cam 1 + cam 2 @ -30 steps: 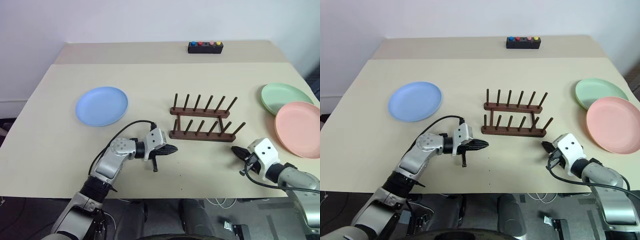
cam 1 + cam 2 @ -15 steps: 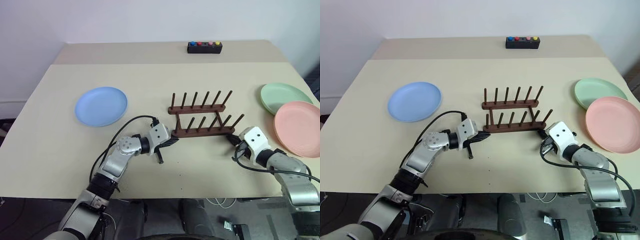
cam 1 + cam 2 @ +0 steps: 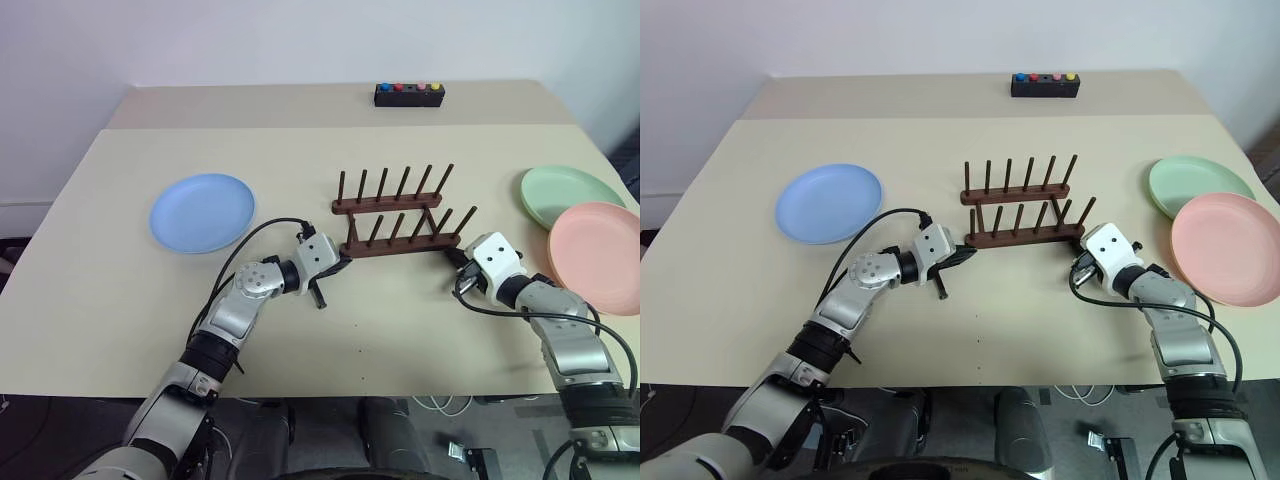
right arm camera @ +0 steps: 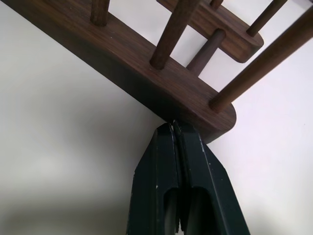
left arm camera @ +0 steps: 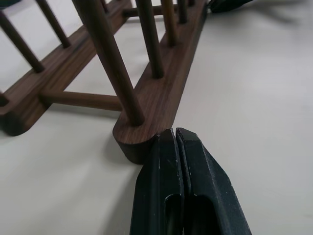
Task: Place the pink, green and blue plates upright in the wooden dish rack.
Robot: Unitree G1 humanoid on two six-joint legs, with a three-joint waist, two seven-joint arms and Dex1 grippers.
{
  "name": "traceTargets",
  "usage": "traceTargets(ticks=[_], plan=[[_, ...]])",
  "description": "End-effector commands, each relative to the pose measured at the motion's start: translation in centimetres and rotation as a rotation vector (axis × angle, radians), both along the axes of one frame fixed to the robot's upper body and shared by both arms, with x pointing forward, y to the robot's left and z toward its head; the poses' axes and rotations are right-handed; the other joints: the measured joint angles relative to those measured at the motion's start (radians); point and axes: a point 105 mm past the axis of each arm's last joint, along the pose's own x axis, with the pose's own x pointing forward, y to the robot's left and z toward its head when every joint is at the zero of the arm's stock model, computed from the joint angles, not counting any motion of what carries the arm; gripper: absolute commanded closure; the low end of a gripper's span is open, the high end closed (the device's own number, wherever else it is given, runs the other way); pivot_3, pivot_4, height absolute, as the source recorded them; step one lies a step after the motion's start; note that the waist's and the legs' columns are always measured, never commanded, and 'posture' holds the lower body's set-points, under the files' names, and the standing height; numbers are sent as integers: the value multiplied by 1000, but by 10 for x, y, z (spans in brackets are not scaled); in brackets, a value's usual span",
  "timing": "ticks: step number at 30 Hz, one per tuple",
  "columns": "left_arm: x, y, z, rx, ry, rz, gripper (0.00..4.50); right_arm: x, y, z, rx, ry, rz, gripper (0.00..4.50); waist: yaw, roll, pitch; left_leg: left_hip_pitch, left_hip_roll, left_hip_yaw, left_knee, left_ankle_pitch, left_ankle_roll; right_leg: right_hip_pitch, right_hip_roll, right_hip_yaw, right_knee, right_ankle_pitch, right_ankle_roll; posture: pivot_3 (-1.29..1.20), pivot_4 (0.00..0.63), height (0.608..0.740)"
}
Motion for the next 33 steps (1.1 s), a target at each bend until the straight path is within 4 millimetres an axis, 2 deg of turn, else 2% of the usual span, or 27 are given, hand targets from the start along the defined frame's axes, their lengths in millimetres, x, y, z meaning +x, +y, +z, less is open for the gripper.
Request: traceTargets(ticks=[1, 18, 26, 29, 32, 33], plan=[[7, 8, 5, -1, -34, 40, 4489, 3, 4, 7, 0, -39, 11, 4500, 0, 0, 0, 0, 0, 0, 0, 0, 0, 0, 0, 0, 0, 0, 0, 0, 150, 740], [15, 15, 4, 3, -47, 67, 4489, -1, 8, 7, 6, -48, 23, 4500, -1, 0, 0, 0, 0, 0, 0, 0, 0, 0, 0, 0, 0, 0, 0, 0, 150, 740], [12, 13, 2, 1, -44, 54, 4489, -8, 7, 10, 0, -53, 32, 4500, -1, 0, 0, 0, 0, 0, 0, 0, 0, 0, 0, 0, 0, 0, 0, 0, 150, 740], [2, 11, 3, -23, -8, 5, 4489, -18, 2, 21, -3, -60, 30, 4500, -1, 0, 0, 0, 0, 0, 0, 0, 0, 0, 0, 0, 0, 0, 0, 0, 150, 740], [-26, 3, 6, -63, 31, -127, 4489, -36, -13, 39, 6, -63, 5, 4500, -1, 1, 0, -1, 0, 0, -1, 0, 0, -1, 0, 0, 0, 0, 0, 0, 150, 740], [-33, 1, 7, -73, 40, -157, 4500, -40, -17, 44, 11, -67, -7, 3964, -1, 1, 0, -1, 0, 0, -2, 0, 0, -1, 0, 0, 0, 0, 0, 0, 150, 740]])
